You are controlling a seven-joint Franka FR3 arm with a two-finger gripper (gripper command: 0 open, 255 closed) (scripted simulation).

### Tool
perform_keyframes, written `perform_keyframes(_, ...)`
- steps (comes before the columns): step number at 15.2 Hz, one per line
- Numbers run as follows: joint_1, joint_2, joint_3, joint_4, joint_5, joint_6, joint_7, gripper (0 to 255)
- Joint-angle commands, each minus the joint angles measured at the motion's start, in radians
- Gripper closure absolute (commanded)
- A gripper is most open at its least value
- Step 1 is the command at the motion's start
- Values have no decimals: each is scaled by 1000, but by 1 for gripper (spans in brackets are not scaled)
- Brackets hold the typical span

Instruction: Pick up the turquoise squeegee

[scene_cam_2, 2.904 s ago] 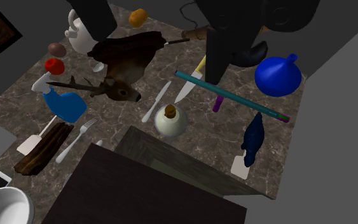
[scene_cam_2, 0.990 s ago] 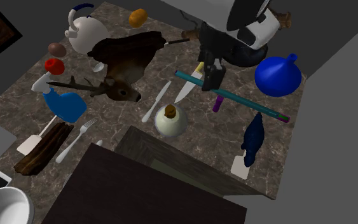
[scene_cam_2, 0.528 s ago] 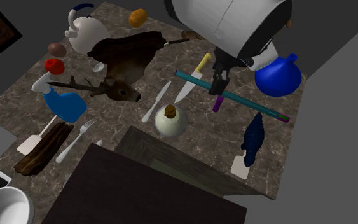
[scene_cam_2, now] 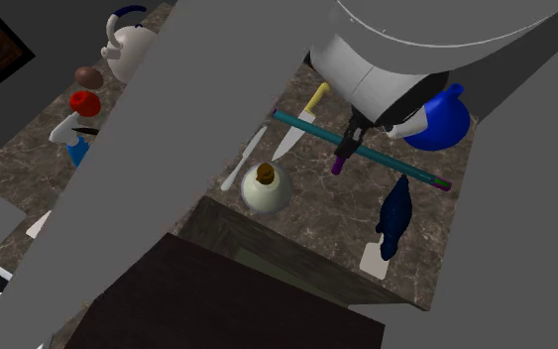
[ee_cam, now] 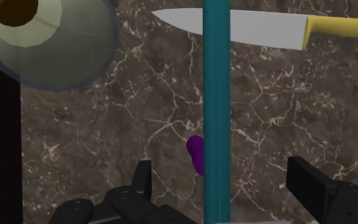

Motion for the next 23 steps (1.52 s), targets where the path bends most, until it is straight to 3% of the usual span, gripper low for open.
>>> perform_keyframes(1, -1, 23, 1, 7, 7, 18, 1, 0)
perform_keyframes(8, -4, 90, 6, 24, 14, 67, -13, 0)
perform_keyframes(9, -5, 89, 7, 22, 14, 68, -14, 255)
perform_keyframes(18, -4, 90, 6, 24, 14, 67, -13, 255)
perform_keyframes(23, -1, 30, 1, 8, 8, 23, 0, 255)
